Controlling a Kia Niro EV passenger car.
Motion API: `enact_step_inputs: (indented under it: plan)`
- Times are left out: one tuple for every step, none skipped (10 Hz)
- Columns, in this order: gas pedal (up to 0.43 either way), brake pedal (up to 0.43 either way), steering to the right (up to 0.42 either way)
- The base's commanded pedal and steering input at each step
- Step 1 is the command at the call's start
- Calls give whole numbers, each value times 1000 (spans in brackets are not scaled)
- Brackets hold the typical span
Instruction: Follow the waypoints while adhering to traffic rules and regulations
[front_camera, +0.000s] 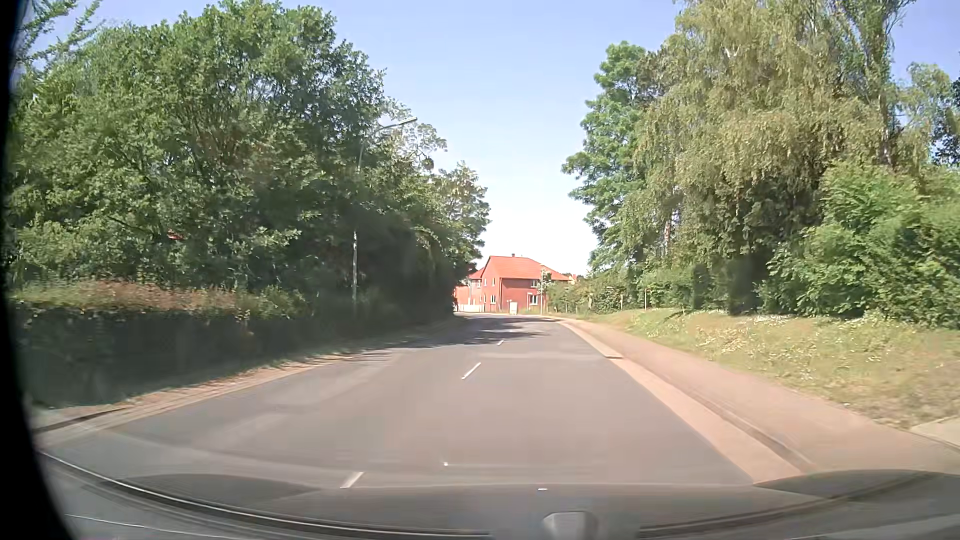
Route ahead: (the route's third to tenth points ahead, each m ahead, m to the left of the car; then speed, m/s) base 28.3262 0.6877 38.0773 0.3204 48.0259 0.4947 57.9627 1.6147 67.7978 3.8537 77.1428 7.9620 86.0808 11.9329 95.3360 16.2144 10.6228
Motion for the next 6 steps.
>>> enact_step_inputs:
  plan:
    - [189, 6, 12]
    - [189, 6, 16]
    - [189, 6, 18]
    - [189, 6, 19]
    - [189, 6, 19]
    - [189, 6, 19]
